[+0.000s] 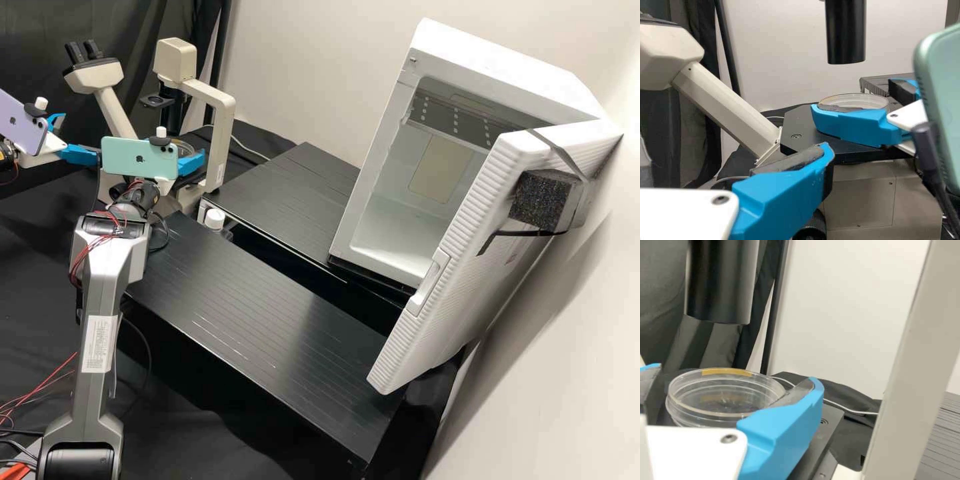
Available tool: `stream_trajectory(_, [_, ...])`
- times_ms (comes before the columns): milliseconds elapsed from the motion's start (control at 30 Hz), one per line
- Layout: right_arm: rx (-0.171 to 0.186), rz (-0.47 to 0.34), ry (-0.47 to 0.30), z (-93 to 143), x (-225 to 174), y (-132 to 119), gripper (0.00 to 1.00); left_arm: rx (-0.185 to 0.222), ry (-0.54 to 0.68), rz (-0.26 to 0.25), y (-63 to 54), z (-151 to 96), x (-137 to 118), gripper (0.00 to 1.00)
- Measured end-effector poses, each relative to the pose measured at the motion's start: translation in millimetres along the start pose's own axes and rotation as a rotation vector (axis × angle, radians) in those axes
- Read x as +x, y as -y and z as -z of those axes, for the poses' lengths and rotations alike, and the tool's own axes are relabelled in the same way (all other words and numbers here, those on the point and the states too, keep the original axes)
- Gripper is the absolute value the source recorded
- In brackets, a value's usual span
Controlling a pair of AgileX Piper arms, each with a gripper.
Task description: Take out the petri dish and place it under the microscope.
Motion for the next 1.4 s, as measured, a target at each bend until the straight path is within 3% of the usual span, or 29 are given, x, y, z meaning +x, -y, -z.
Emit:
stream_trajectory(133, [0.008, 0.013, -0.013, 1, -9, -4, 1.0, 0.0, 0.0, 0.0, 0.0, 0, 0, 1.0])
stream_trajectory(633, [-0.082, 0.004, -0.123, -1, -104, -16, 1.0, 0.0, 0.0, 0.0, 0.0, 0, 0, 1.0])
stream_trajectory(900, [-0.104, -0.137, -0.166, -16, -171, -35, 1.0, 0.0, 0.0, 0.0, 0.0, 0, 0, 1.0])
stream_trajectory(1100, [-0.118, -0.134, -0.13, -37, -227, -44, 1.0, 0.0, 0.0, 0.0, 0.0, 0, 0, 1.0])
stream_trajectory(1300, [-0.081, -0.089, -0.057, -62, -266, -44, 1.0, 0.0, 0.0, 0.0, 0.0, 0, 0, 1.0])
stream_trajectory(1400, [-0.02, -0.076, -0.038, -76, -284, -49, 1.0, 0.0, 0.0, 0.0, 0.0, 0, 0, 1.0])
